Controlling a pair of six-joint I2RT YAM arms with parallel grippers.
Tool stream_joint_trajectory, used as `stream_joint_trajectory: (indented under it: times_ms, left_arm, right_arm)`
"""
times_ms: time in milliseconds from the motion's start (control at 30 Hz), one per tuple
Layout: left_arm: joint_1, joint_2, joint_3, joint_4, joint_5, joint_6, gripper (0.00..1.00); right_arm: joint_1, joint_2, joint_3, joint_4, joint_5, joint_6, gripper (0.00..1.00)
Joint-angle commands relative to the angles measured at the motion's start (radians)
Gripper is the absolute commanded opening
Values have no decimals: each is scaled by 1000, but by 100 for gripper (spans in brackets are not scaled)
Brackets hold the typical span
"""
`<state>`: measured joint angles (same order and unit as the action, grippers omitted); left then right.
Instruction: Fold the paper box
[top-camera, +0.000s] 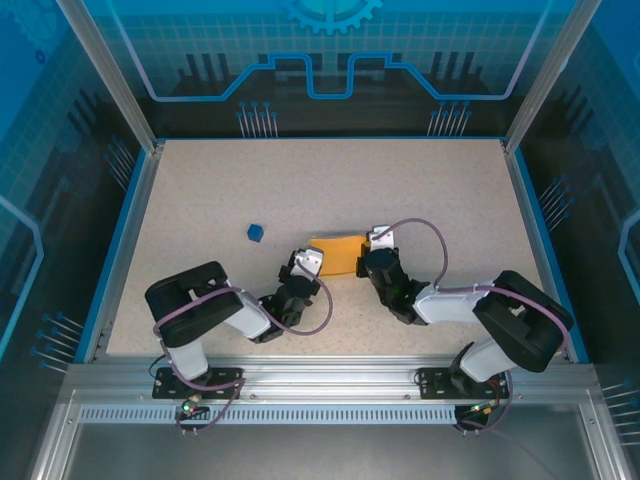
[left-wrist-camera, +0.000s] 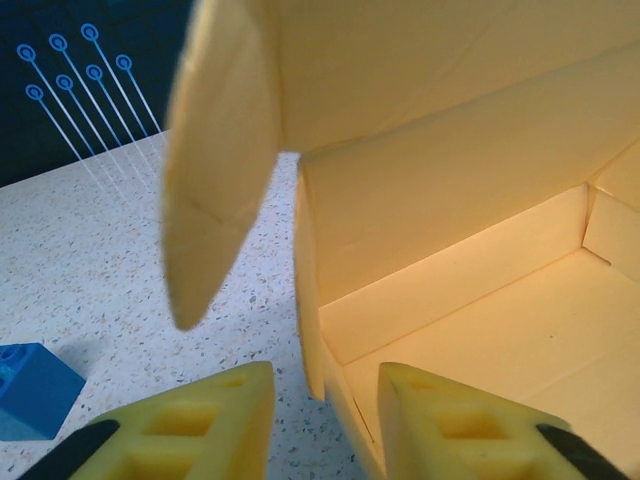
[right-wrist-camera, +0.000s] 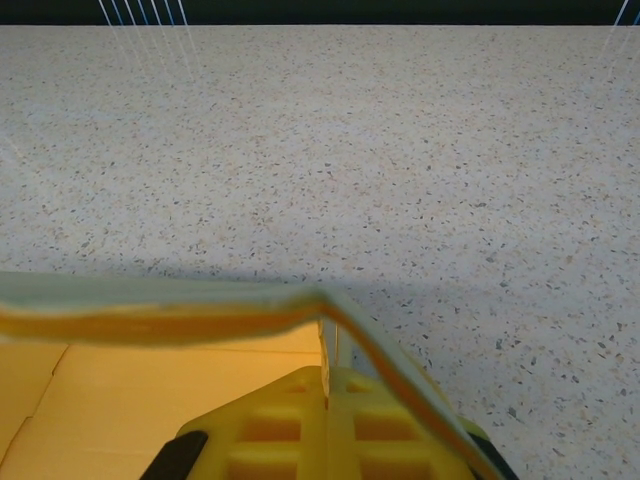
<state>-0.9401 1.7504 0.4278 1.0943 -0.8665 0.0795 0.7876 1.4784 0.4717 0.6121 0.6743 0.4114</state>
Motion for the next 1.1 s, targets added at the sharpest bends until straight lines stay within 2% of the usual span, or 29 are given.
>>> stream_joint_trajectory:
  times_ms: [0, 200, 467, 767, 1067]
  left_arm:
    - [-8, -54, -13, -74, 10, -53, 37]
    - [-6, -122, -23, -163, 12, -95, 45]
    - [0, -268, -11, -396, 63, -188, 53]
    - [62, -483, 40, -718, 223, -287, 57]
    - [147, -630, 196, -1028, 437, -355, 61]
  right_arm:
    - [18, -16, 15, -56, 16, 6, 0]
    - [16, -29, 17, -72, 23, 3, 0]
    - [12, -33, 27, -89, 21, 1, 0]
    - [9, -36, 30, -101, 21, -1, 0]
    - [7, -33, 30, -100, 21, -4, 0]
